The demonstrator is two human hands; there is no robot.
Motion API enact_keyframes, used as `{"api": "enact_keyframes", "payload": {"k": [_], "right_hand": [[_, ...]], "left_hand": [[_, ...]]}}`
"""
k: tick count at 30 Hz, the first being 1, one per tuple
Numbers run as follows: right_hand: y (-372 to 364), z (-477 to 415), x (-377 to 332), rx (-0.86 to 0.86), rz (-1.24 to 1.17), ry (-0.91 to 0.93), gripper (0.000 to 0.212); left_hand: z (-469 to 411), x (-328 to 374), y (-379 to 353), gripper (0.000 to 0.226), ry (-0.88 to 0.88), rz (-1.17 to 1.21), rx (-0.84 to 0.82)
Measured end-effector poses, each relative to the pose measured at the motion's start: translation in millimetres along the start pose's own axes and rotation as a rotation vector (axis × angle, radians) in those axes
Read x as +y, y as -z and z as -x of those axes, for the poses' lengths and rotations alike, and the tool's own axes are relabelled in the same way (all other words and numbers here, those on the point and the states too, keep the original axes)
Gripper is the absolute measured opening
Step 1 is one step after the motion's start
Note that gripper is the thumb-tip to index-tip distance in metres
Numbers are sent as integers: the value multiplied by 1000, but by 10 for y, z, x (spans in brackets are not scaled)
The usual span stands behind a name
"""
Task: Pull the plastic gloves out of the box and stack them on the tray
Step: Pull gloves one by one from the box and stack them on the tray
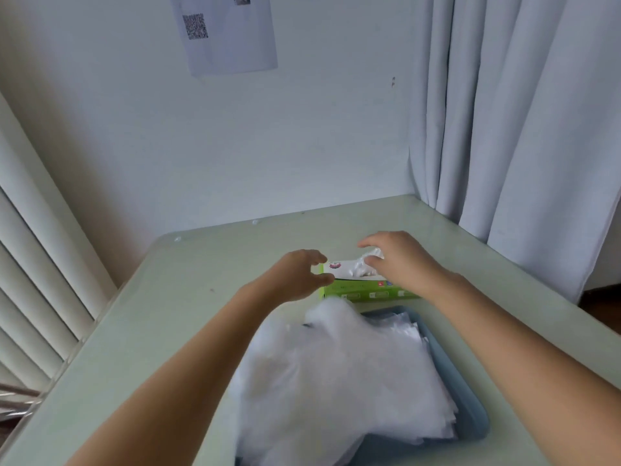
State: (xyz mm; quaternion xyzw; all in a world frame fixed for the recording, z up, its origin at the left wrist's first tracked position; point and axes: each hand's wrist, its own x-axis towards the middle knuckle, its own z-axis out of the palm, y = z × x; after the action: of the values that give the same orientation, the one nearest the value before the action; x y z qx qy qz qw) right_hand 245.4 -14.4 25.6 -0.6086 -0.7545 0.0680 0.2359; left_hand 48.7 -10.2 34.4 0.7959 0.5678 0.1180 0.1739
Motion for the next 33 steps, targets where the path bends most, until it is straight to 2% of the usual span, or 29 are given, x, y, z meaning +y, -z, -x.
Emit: {"api": "enact_keyframes", "payload": {"k": [5,7,10,12,20,25,29,31,33], "right_hand": [[-279,-353,60,-75,17,-111,41],[-363,-390,58,-69,15,-168,35],[-443,-417,77,14,66,-200,14],[-461,-411,119,96,40,-206,14],[-212,-406,108,398,-363,-178,14],[288,-323,49,660,-821,-106,20],[664,-127,-111,685,-971,-56,13],[758,-31,-175,658,-974,-44,12],[807,54,-226,628,-952,-40,9]], "left_hand": [[-399,4,-292,58,29,-11,-75],[-443,20,-387,57,1,11,-96],[-491,-32,-512,59,10,53,-145],[-521,-93,-565,63,25,79,-164],[-549,-190,-631,68,2,141,-151],[-590,-172,-620,70,11,142,-163],[-579,-87,-570,69,49,142,-147],[-485,30,-484,57,52,261,0],[-356,179,-365,41,41,586,54]]}}
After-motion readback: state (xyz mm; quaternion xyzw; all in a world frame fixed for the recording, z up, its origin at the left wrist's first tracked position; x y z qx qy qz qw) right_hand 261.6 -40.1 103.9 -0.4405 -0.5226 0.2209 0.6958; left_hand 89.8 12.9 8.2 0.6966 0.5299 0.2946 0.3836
